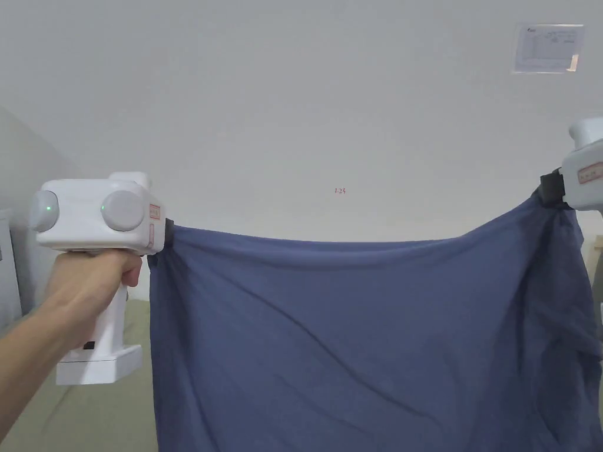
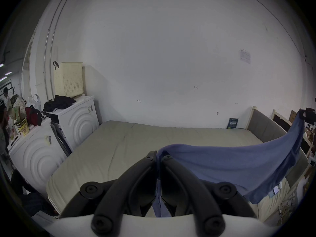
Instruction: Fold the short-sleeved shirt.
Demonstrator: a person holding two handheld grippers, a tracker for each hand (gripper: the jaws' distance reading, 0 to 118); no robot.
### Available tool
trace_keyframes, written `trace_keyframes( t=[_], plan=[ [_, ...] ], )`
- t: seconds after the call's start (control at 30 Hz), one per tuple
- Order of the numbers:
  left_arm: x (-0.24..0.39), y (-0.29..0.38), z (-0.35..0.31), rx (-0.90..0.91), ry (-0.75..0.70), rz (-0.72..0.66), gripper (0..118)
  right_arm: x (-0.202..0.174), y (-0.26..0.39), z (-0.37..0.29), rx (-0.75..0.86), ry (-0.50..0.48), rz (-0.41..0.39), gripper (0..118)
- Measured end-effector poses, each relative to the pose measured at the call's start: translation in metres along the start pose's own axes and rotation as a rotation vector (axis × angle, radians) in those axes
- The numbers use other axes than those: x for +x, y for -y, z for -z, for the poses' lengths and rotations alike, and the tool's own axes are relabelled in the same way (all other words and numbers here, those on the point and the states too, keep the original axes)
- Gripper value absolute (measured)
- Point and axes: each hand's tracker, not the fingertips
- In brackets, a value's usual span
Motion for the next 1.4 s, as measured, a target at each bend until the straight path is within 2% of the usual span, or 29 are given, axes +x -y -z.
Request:
trace_keyframes(
  t=[0.23,0.33,0.5,0.87,1.13,1.23,1.37,1.4],
  plan=[
    [0.019,-0.036,0.059,0.007,-0.067,0.002,2,0.002,-0.050,0.076,0.010,0.035,-0.013,1],
    [0.030,-0.051,0.084,0.023,-0.092,0.017,2,0.001,-0.066,0.108,0.012,0.061,-0.043,1],
    [0.052,-0.066,0.129,0.048,-0.122,0.037,2,0.006,-0.090,0.157,0.029,0.083,-0.031,1],
    [0.084,-0.068,0.221,0.029,-0.154,0.033,2,0.008,-0.104,0.239,0.038,0.103,-0.021,1],
    [0.091,-0.015,0.268,-0.038,-0.161,0.058,2,-0.001,-0.033,0.287,-0.043,0.066,-0.013,1],
    [0.091,0.025,0.280,-0.085,-0.151,0.070,2,-0.006,0.020,0.290,-0.079,0.057,-0.006,1],
    [0.086,0.090,0.272,-0.132,-0.127,0.086,2,-0.006,0.107,0.264,-0.182,0.005,0.054,1],
    [0.083,0.109,0.265,-0.134,-0.123,0.083,2,-0.006,0.131,0.250,-0.167,-0.020,0.071,1]
  ],
)
